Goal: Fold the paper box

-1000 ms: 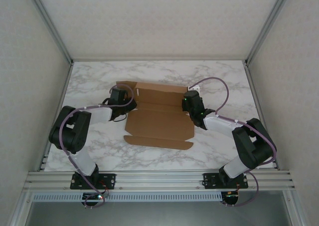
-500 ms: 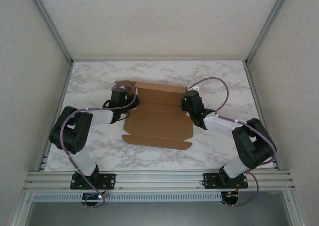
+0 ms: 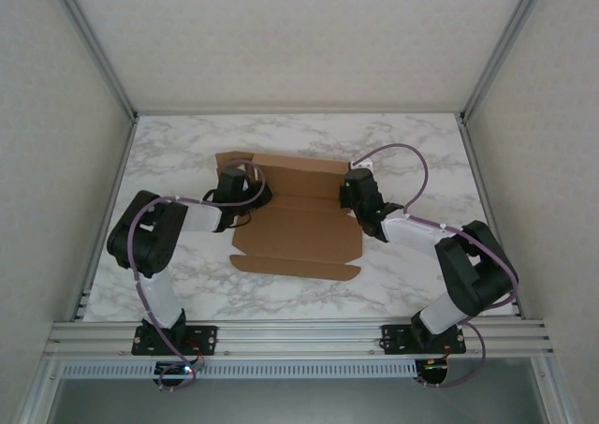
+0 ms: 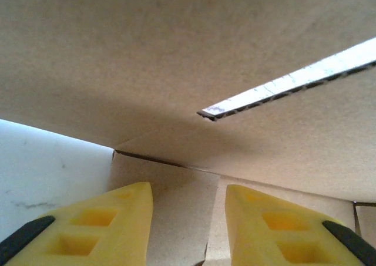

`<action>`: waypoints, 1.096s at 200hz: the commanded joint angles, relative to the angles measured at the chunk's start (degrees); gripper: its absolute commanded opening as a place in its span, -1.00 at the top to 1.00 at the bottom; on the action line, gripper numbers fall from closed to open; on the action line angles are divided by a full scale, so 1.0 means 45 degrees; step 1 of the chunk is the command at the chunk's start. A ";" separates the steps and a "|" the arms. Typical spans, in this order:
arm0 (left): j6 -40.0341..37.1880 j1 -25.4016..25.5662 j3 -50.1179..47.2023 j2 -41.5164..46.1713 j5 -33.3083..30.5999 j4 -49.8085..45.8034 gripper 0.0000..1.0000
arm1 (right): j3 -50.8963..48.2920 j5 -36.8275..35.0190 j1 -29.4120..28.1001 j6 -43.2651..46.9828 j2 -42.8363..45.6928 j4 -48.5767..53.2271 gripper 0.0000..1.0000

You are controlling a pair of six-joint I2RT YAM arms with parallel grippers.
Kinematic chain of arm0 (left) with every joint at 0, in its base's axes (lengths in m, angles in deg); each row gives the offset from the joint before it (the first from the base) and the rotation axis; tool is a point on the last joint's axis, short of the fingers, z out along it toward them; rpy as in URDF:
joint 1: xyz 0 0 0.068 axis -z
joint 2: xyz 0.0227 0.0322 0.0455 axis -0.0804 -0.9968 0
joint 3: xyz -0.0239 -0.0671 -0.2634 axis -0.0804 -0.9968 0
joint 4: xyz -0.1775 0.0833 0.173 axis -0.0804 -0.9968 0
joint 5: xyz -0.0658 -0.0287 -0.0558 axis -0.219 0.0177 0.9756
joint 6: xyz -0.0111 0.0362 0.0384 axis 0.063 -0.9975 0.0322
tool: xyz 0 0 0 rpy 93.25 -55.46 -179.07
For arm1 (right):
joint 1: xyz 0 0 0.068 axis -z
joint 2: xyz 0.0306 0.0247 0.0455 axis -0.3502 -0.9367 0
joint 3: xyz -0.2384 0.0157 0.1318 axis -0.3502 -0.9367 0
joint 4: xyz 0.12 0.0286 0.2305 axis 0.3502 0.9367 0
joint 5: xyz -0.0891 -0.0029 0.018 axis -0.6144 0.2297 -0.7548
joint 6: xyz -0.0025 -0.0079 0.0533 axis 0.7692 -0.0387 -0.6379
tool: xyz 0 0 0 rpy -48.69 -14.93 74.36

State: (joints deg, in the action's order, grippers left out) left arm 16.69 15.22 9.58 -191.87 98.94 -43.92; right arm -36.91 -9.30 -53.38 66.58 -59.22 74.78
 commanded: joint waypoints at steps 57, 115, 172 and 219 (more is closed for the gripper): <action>-0.0283 0.0113 -0.0371 0.3209 -0.0201 -0.2340 0.15 | 0.0393 0.0312 0.0100 0.0294 -0.0713 0.1756 1.00; -0.0226 -0.0654 -0.1263 0.6071 -0.0869 -0.4469 0.16 | 0.0647 0.0473 0.0314 0.0440 -0.0792 0.1854 1.00; -0.0699 -0.1505 -0.1829 0.9853 -0.4031 -0.6382 0.26 | 0.0557 0.0583 0.0371 0.0609 -0.0734 0.1756 1.00; -0.0226 -0.3294 -0.1436 0.8886 -0.5893 -0.5962 0.19 | 0.0251 0.0784 0.0371 0.0692 -0.0562 0.1491 1.00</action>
State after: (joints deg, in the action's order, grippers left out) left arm 15.14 4.16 2.30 -146.38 78.85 -69.84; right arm -33.89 -8.10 -52.14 69.24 -60.82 77.47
